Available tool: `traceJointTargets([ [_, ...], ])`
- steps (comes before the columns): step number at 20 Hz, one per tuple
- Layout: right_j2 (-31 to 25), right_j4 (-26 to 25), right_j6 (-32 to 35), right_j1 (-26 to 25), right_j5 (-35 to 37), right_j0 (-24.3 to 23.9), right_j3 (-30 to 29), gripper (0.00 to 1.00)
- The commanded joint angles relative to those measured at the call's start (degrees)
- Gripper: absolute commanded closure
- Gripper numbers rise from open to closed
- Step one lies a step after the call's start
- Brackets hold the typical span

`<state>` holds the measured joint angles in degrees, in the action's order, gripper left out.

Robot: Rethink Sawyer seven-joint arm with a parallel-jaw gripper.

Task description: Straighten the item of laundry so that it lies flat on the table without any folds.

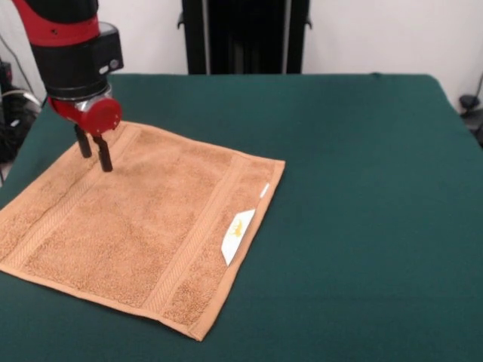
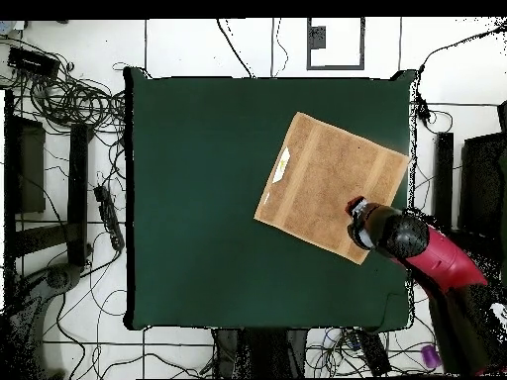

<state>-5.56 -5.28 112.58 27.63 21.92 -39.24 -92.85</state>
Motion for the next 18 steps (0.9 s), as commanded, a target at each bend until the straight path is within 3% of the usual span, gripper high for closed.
traceJointTargets([
  [1,0.94,5.16,10.04,10.63,14.02,6.1,-3.15,0.0],
  [4,2.63,5.91,9.75,14.76,22.41,7.77,-1.17,0.0],
  [8,3.81,5.96,9.16,17.04,28.54,8.66,1.6,0.0],
  [14,1.24,3.95,2.17,16.82,26.63,6.72,3.29,0.0],
  [18,-1.28,0.88,-5.44,16.67,29.61,5.31,8.06,0.0],
])
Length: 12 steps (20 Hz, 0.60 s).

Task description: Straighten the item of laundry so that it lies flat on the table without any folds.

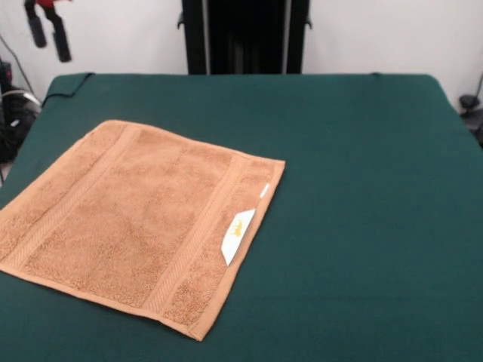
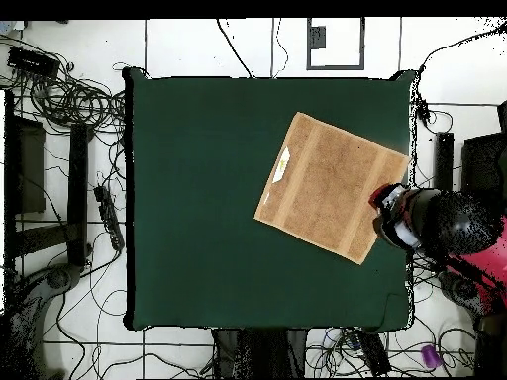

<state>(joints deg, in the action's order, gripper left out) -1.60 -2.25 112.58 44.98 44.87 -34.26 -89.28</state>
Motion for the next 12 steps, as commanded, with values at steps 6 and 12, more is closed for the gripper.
traceJointTargets([
  [6,-10.52,-7.45,-20.41,-2.07,16.7,-1.9,15.94,0.0],
  [12,-14.4,-11.69,-27.6,-1.23,17.96,-4.11,19.55,0.0],
])
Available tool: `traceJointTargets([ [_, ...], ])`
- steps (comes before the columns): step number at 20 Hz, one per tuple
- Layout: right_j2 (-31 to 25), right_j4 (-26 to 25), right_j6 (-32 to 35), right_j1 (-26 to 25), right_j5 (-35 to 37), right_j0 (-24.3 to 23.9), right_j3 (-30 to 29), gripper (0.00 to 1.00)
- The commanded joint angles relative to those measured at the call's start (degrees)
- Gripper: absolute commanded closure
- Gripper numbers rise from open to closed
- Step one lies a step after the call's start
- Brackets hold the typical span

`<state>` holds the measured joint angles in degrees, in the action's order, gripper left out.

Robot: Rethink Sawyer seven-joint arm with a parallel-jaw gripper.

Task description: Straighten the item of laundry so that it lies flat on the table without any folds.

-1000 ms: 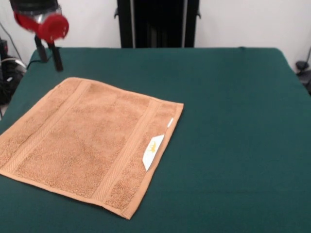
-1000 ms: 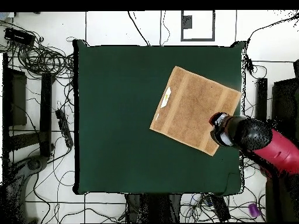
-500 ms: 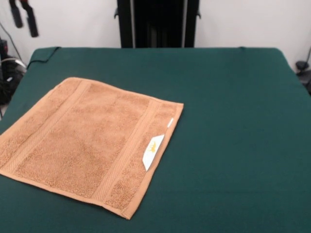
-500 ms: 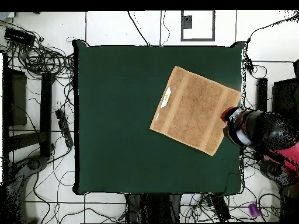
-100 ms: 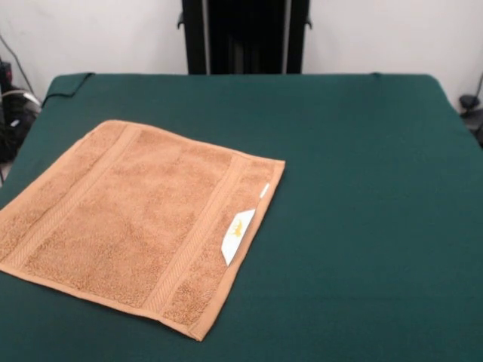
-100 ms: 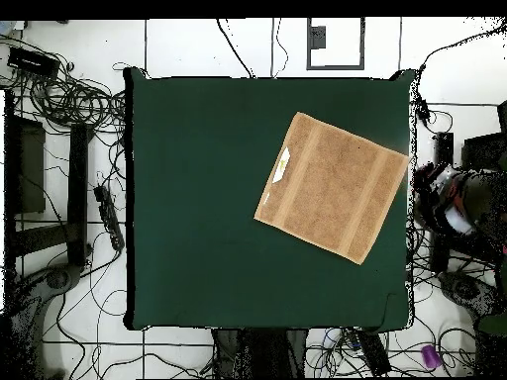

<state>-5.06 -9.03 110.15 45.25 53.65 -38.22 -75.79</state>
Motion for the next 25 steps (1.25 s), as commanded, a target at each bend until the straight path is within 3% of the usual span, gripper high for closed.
traceJointTargets([
  [1,-11.5,-5.38,-25.93,-1.22,8.67,-0.59,5.96,0.0],
  [10,-11.82,-6.48,-27.37,-0.21,11.48,-3.69,8.97,0.0],
  [20,-16.39,-7.56,-38.84,-4.23,18.09,-7.82,17.57,0.0],
  [25,-19.48,-10.24,-45.09,-8.61,30.11,-7.87,30.58,0.0],
])
